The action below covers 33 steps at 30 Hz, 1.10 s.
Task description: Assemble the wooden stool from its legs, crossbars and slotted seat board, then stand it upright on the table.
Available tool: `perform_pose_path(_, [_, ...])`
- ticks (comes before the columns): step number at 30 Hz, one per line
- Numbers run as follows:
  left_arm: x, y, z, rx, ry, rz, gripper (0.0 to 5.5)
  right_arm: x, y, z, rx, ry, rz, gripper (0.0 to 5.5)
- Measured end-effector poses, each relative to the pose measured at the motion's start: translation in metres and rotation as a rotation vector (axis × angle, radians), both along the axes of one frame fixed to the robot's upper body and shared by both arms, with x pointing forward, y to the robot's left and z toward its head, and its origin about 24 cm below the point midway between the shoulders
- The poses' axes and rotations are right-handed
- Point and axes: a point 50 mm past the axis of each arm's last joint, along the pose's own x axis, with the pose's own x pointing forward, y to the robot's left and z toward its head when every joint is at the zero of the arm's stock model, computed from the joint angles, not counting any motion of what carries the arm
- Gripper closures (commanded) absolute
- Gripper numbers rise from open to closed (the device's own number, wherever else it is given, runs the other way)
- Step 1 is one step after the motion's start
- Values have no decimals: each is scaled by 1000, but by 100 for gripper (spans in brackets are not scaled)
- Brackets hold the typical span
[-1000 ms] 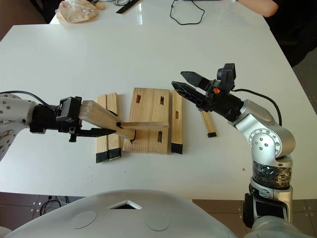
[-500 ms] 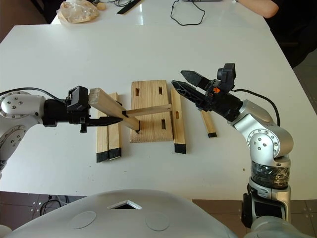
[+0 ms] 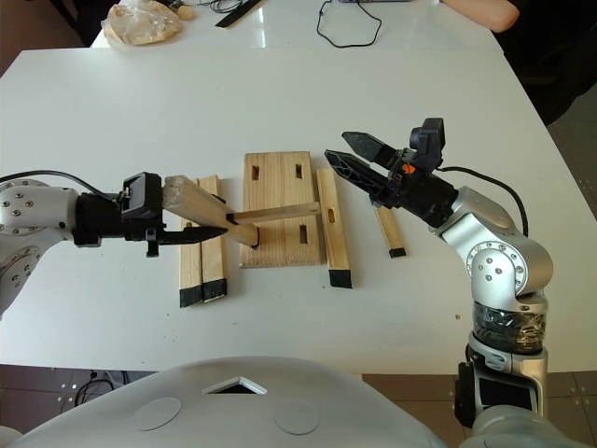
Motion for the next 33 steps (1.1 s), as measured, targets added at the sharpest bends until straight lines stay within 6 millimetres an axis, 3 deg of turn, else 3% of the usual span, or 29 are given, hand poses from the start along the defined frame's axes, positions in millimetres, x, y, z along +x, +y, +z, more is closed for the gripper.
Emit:
perform_pose_path(6, [1,9,6,36,-27,39,346,-2,0,-2,1,4,-14,226])
perform_pose_path(9, [1,10,6,61,-34,38,293,-3,-1,-3,3,3,-20,226])
perform_pose_path(12, [-3,15,-12,134,56,26,253,-3,-1,-2,4,-4,-24,226])
perform_pose_path(21, [6,16,-11,107,38,-40,131,-2,0,-2,8,-12,-20,226])
perform_pose_path(23, [5,19,-13,123,45,-36,131,-2,0,-2,8,-12,-20,226])
perform_pose_path(29, [-16,38,-35,225,101,63,131,-6,-2,-5,6,-3,-43,226])
perform_pose_path(33, [-42,40,-49,305,115,158,131,-12,-8,-7,2,-4,-87,226])
